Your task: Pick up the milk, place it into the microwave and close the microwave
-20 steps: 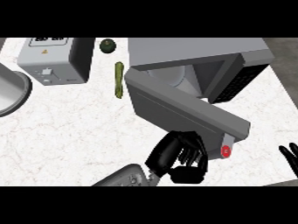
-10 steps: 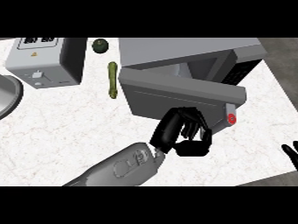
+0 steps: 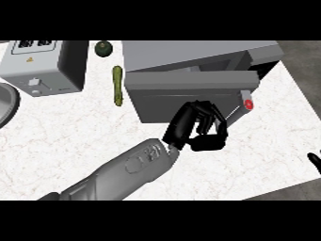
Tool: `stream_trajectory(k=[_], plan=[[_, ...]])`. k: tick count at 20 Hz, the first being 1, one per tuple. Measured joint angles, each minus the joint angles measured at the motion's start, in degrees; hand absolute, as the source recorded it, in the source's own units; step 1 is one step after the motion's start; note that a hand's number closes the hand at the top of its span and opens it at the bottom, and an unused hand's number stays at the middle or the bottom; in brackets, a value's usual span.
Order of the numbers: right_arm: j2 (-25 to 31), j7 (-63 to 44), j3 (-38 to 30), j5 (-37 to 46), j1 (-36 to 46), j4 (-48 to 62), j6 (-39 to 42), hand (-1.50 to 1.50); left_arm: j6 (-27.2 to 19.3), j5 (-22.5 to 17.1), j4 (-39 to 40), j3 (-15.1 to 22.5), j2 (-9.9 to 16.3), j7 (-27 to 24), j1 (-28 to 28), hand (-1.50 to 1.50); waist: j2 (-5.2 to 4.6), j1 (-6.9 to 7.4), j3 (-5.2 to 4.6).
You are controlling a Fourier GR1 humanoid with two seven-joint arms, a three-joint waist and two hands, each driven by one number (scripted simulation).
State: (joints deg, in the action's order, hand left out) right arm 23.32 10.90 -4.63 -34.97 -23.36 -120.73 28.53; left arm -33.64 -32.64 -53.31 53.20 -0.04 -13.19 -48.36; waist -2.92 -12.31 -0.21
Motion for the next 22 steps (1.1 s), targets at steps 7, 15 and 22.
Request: stream_trajectory(k=[7, 15, 22], plan=[[1.0, -1.8, -1.1, -2.4, 0.6, -1.3, -1.0, -1.50, 1.3, -6.0, 2.6, -0.9, 0.0, -2.7, -2.0, 1.50, -0.34, -0.65, 0.03], [1.8, -3.1, -1.9, -4.9, 1.8, -2.5, -1.9, -1.50, 2.8, -11.7, 4.8, -2.2, 0.0, -5.3, -3.7, 1.50, -0.74, -1.35, 0.07], [2.8, -3.9, -2.1, -7.2, 2.6, -3.6, -1.4, -1.50, 1.9, -15.1, 6.4, -2.2, 0.0, -8.0, -4.7, 1.50, -0.94, -1.94, 0.11]])
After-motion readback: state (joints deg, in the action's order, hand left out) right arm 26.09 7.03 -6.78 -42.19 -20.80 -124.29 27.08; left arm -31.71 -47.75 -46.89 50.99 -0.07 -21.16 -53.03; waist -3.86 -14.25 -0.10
